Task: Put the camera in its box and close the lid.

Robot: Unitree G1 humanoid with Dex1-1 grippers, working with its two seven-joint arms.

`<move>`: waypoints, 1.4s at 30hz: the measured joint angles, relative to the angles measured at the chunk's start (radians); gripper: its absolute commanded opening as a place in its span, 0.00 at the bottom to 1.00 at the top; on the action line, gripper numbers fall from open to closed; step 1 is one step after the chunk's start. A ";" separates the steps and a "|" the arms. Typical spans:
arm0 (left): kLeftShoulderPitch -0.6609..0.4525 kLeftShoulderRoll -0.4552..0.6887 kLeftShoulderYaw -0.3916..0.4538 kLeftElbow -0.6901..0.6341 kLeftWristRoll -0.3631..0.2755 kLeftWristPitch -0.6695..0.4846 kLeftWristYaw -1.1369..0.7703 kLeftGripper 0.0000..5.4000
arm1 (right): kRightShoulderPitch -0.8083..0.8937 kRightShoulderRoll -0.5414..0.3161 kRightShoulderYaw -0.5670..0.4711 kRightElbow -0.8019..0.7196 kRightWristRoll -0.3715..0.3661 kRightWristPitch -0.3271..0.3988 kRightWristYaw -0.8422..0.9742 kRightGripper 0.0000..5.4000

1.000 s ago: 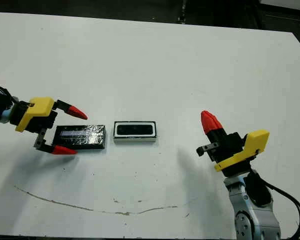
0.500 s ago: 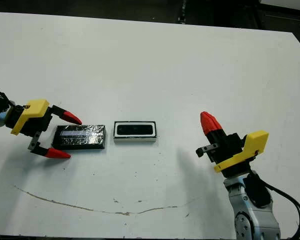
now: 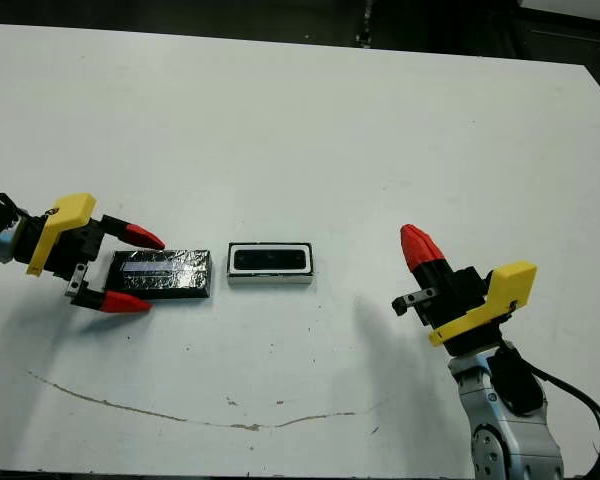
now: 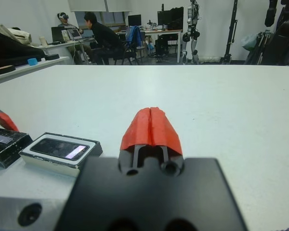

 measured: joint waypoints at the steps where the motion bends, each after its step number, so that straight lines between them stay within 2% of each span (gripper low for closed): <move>1: 0.001 0.000 0.001 -0.008 -0.005 0.013 0.001 0.76 | 0.000 0.000 0.000 0.000 0.001 0.000 0.000 0.00; 8: 0.005 0.000 0.003 -0.005 -0.017 0.022 -0.013 0.59 | 0.000 0.000 0.002 0.000 0.001 0.000 0.000 0.00; 17: 0.029 0.000 0.039 -0.012 -0.028 0.051 0.037 0.58 | 0.000 -0.001 0.006 0.000 -0.005 0.000 -0.001 0.00; 26: 0.069 -0.027 0.131 -0.038 -0.109 0.077 0.137 0.58 | 0.000 -0.002 0.010 0.000 -0.014 0.000 -0.001 0.00; 29: 0.069 -0.055 0.158 -0.045 -0.153 0.078 0.145 0.58 | 0.000 -0.002 0.011 0.000 -0.015 0.000 -0.001 0.00; 33: 0.060 -0.081 0.158 -0.044 -0.175 0.094 0.145 0.58 | 0.000 -0.002 0.012 0.000 -0.015 0.000 -0.001 0.00; 42: 0.006 -0.147 0.104 -0.032 -0.174 0.139 0.147 0.58 | 0.000 -0.002 0.013 0.004 -0.013 0.000 0.000 0.00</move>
